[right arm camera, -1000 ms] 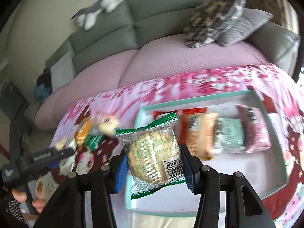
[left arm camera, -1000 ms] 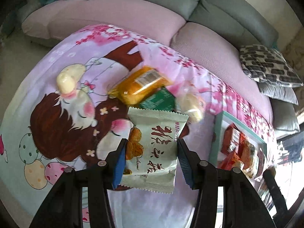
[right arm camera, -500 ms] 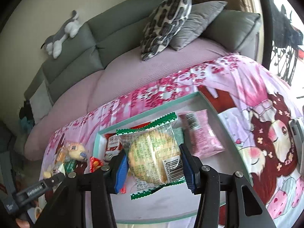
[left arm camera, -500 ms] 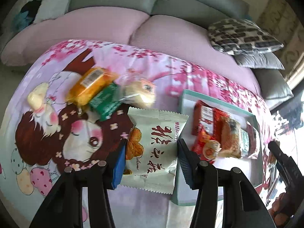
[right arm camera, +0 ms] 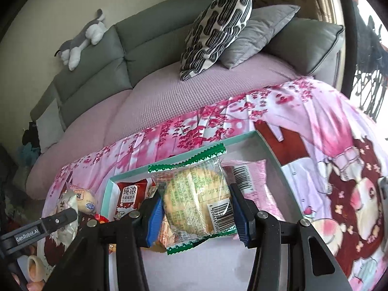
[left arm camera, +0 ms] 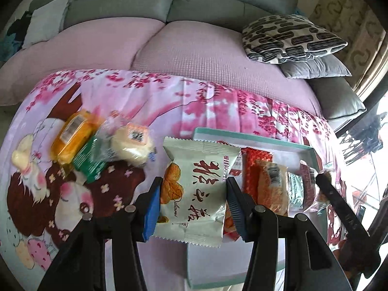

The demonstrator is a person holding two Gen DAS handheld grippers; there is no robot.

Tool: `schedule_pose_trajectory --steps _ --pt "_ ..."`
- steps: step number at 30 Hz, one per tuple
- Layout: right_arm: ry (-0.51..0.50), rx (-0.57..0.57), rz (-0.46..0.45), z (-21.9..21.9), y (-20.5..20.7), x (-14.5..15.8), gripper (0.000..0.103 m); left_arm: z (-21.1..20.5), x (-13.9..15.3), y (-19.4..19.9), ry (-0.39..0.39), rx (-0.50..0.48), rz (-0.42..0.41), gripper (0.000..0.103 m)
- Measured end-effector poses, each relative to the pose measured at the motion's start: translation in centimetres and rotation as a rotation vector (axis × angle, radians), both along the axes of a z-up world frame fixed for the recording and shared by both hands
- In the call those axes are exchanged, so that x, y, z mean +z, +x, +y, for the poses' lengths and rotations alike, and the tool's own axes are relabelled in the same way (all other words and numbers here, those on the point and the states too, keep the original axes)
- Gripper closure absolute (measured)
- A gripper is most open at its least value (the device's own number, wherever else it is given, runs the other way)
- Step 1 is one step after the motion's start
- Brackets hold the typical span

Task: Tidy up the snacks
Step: 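Carry the white pastry packet and round biscuit packet over the tray with both grippers, then lower both held packets into the tray with both grippers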

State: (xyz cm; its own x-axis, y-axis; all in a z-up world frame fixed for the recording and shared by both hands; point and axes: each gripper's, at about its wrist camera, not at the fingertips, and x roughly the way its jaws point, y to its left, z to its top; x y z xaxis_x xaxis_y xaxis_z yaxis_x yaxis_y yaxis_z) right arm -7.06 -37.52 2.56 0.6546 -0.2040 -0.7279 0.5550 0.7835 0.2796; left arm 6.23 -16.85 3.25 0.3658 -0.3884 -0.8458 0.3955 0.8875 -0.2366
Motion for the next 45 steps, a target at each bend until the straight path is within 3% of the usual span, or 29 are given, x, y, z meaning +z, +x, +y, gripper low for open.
schedule_pose_trajectory --steps 9,20,41,45 --pt "0.038 -0.013 0.018 -1.0 0.3 -1.7 0.05 -4.0 0.3 1.3 0.01 -0.057 -0.042 0.05" --pt "0.047 0.012 0.041 -0.5 1.4 -3.0 0.05 -7.7 -2.2 1.8 0.026 -0.12 -0.026 0.05" --pt "0.057 -0.014 0.079 -0.9 1.6 -3.7 0.049 -9.1 -3.8 1.9 0.054 -0.133 0.012 0.05" --pt "0.062 -0.006 0.078 -0.9 1.6 -3.7 0.044 -9.0 -3.6 1.9 0.053 -0.137 0.017 0.043"
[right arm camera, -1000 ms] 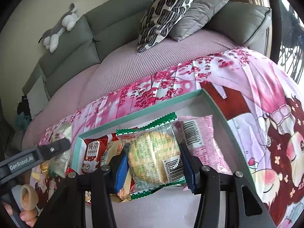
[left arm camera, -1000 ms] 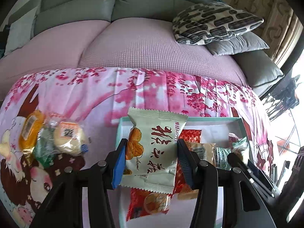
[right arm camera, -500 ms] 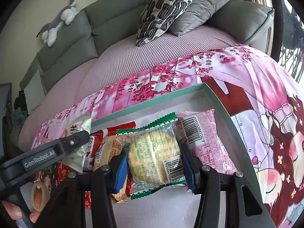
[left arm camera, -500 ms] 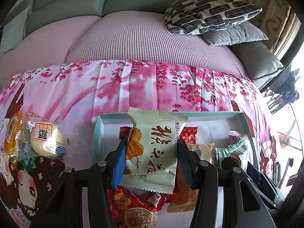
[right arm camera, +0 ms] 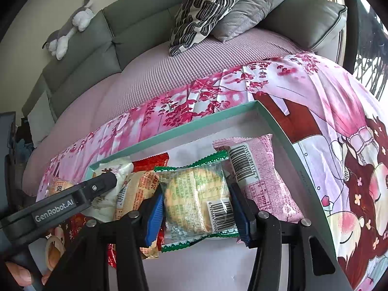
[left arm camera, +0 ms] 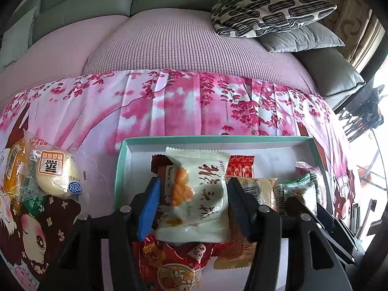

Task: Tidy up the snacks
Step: 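Lower both held packets into the tray with both grippers, then open both grippers to release the packets in the tray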

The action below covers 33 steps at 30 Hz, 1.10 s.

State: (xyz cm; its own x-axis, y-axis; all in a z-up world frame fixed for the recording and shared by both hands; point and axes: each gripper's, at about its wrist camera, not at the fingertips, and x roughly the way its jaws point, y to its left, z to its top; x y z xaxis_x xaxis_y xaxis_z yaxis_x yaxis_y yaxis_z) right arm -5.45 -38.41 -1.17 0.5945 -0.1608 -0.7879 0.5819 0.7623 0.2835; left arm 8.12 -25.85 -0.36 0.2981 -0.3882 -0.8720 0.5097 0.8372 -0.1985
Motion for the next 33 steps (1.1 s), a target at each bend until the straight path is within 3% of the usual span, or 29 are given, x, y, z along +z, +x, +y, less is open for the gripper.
schedule_pose_trajectory --steps 7,10,13,15,22,24,25,27,30,33 --pt "-0.011 0.01 -0.015 0.2 -0.1 0.6 0.032 0.8 1.3 -0.1 -0.007 0.014 -0.006 0.04" --pt "-0.014 0.011 -0.015 0.2 -0.2 0.8 0.029 1.2 1.5 0.0 0.024 0.038 -0.006 0.036" --pt "-0.005 0.01 -0.023 0.1 -0.3 0.9 0.02 1.6 1.7 0.1 0.056 0.063 -0.009 0.032" --pt "-0.007 0.004 -0.025 0.1 -0.4 1.0 0.019 2.0 1.8 0.1 0.057 0.073 -0.013 0.027" --pt "-0.01 -0.018 -0.033 -0.4 -0.9 1.1 0.017 2.7 1.5 0.4 0.136 0.12 -0.039 0.027" --pt "-0.007 -0.017 -0.045 -0.4 -1.0 1.2 0.002 2.9 1.5 0.5 0.153 0.13 -0.049 0.027" --pt "-0.006 -0.015 -0.052 -0.4 -1.0 1.3 0.0 3.0 1.5 0.5 0.164 0.136 -0.06 0.027" --pt "-0.023 -0.019 -0.044 -0.3 -1.0 1.4 0.0 3.1 1.7 0.4 0.186 0.141 -0.083 0.026" --pt "-0.042 -0.033 -0.03 -0.4 -1.1 1.3 0.0 3.1 1.8 0.3 0.209 0.146 -0.106 0.012" --pt "-0.029 -0.05 -0.044 -0.8 -1.5 1.4 0.0 3.3 1.9 0.1 0.219 0.159 -0.129 0.01"
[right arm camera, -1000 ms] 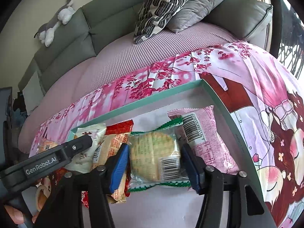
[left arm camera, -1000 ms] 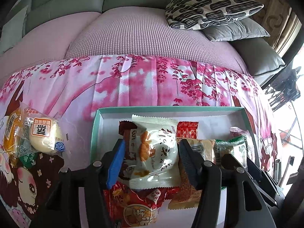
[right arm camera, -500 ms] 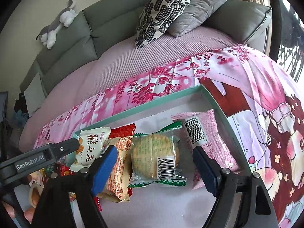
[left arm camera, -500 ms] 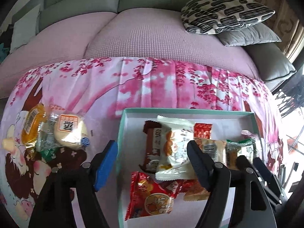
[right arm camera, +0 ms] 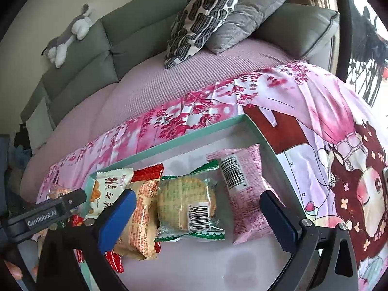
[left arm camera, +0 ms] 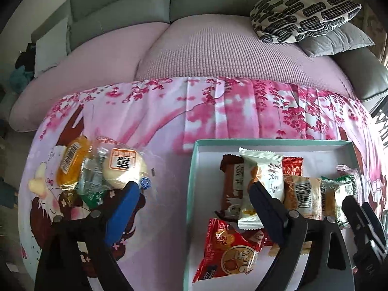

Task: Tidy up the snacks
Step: 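Open both grippers to release the packets in the tray, then move both open grippers back over the remaining snacks on the bed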

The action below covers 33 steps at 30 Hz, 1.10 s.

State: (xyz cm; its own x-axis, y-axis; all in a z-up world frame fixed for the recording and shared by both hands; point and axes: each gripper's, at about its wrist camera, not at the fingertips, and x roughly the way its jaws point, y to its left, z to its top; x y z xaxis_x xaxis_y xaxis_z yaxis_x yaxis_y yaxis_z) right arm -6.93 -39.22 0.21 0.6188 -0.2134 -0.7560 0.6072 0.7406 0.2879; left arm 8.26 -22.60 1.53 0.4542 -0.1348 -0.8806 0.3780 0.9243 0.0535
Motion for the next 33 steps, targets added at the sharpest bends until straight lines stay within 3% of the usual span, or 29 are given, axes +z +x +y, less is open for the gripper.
schedule_pose_trajectory --steps 3,15,25,33 --pt "0.0 -0.015 -0.013 -0.2 -0.3 0.2 0.0 0.2 0.2 -0.2 0.008 0.011 -0.031 0.003" --pt "0.028 -0.027 -0.031 -0.3 -0.7 0.5 0.0 1.4 1.1 -1.0 -0.051 0.032 -0.051 0.003" --pt "0.012 0.017 -0.048 1.7 -0.2 1.8 0.0 4.4 2.7 -1.9 -0.097 0.044 -0.158 0.003" --pt "-0.025 0.126 -0.044 5.8 1.9 2.7 0.0 9.1 1.7 -1.3 -0.084 0.147 -0.117 0.003"
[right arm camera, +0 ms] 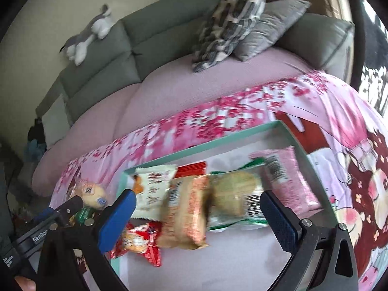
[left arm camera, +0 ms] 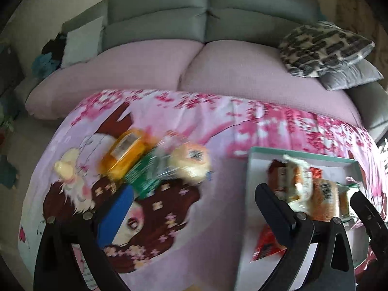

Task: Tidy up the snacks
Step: 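Move both open grippers back over the remaining snacks on the bed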

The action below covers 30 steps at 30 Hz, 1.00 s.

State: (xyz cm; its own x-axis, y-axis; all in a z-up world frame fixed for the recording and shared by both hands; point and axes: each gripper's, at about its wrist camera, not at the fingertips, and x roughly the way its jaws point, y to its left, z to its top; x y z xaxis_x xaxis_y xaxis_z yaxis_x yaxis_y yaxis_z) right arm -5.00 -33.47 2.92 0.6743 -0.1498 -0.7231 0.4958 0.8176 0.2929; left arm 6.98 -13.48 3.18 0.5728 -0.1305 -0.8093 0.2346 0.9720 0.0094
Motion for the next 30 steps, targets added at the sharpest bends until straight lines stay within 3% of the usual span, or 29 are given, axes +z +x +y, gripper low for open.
schedule_pose_trajectory --steps 16,24,30 --pt "0.005 0.261 0.015 10.0 4.2 -0.6 0.0 12.3 -1.5 1.5 -0.017 0.289 0.074 0.003" --pt "-0.034 0.334 0.055 12.9 5.4 -1.8 0.0 15.3 -1.9 2.0 -0.034 0.332 0.082 0.003" --pt "-0.045 0.362 0.056 14.0 5.7 -2.1 0.0 16.4 -2.0 3.6 -0.059 0.308 0.099 0.003"
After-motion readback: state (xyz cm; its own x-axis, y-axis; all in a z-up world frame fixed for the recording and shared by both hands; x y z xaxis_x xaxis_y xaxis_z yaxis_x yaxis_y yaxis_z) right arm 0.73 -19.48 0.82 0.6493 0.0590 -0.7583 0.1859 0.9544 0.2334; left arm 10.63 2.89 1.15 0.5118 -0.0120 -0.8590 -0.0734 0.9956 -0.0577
